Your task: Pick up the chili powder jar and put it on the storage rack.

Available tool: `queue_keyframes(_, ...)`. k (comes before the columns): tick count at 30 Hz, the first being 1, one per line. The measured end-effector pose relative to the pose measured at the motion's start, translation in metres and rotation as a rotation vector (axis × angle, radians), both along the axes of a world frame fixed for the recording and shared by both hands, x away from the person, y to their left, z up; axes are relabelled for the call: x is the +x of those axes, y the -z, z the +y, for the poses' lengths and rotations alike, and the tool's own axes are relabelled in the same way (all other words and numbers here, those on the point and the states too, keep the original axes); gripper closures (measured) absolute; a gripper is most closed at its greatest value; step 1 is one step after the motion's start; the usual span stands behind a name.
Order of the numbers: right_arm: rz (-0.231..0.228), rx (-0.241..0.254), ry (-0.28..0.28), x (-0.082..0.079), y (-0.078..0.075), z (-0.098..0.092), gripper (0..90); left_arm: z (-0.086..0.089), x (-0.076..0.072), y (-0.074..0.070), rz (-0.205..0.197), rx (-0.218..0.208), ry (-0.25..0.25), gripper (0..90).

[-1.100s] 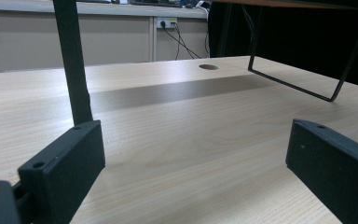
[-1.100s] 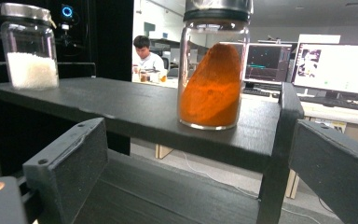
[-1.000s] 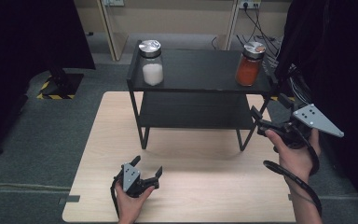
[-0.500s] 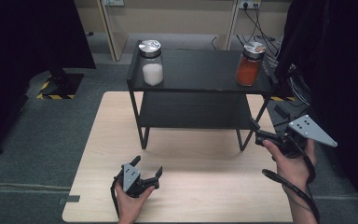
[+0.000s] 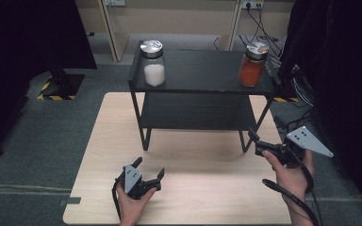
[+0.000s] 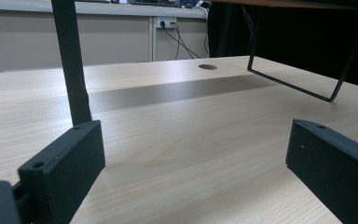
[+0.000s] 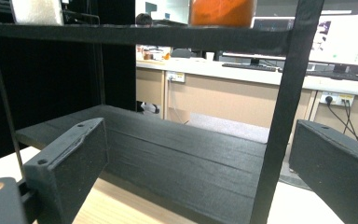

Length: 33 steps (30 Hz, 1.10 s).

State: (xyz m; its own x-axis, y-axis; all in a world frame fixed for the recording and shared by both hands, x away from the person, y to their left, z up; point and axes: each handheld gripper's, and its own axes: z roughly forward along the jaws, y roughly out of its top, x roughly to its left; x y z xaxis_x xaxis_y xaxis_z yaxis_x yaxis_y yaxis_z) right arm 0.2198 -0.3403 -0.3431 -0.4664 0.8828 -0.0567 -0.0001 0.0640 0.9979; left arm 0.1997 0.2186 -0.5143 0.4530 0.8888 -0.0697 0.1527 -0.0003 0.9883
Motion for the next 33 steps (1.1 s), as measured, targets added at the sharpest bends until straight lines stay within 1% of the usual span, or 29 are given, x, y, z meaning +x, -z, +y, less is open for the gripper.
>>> queue_keyframes(2,0.004,0.000,-0.001,-0.002,0.006,0.000,4.8,0.000,0.000,0.000,-0.001,0.000,0.000,3.7)
queue_keyframes(4,0.008,0.000,-0.001,-0.002,0.008,0.000,4.8,0.000,0.000,0.000,0.000,0.001,0.000,3.7)
queue_keyframes(10,0.023,0.000,0.008,-0.005,0.021,-0.002,4.9,0.000,0.000,0.000,-0.001,0.003,0.000,3.7)
queue_keyframes(11,0.023,0.000,0.008,-0.005,0.021,-0.002,4.9,0.000,0.000,0.000,-0.001,0.003,0.000,3.7)
queue_keyframes(13,0.031,0.002,0.011,-0.006,0.027,-0.002,4.8,0.000,0.000,0.000,0.000,0.003,0.000,3.7)
queue_keyframes(18,0.050,-0.008,0.017,-0.008,0.035,-0.002,4.8,0.000,0.000,0.000,0.000,0.006,0.000,3.7)
queue_keyframes(19,0.056,-0.008,0.020,-0.008,0.039,-0.003,4.8,0.000,0.000,0.000,-0.001,0.003,-0.001,3.7)
queue_keyframes(28,0.064,-0.007,0.023,-0.010,0.051,-0.003,4.7,-0.001,0.000,0.000,-0.001,0.002,-0.001,3.7)
queue_keyframes(33,0.072,-0.009,0.024,-0.011,0.062,-0.001,4.6,0.000,0.000,0.000,-0.001,0.002,0.000,3.7)
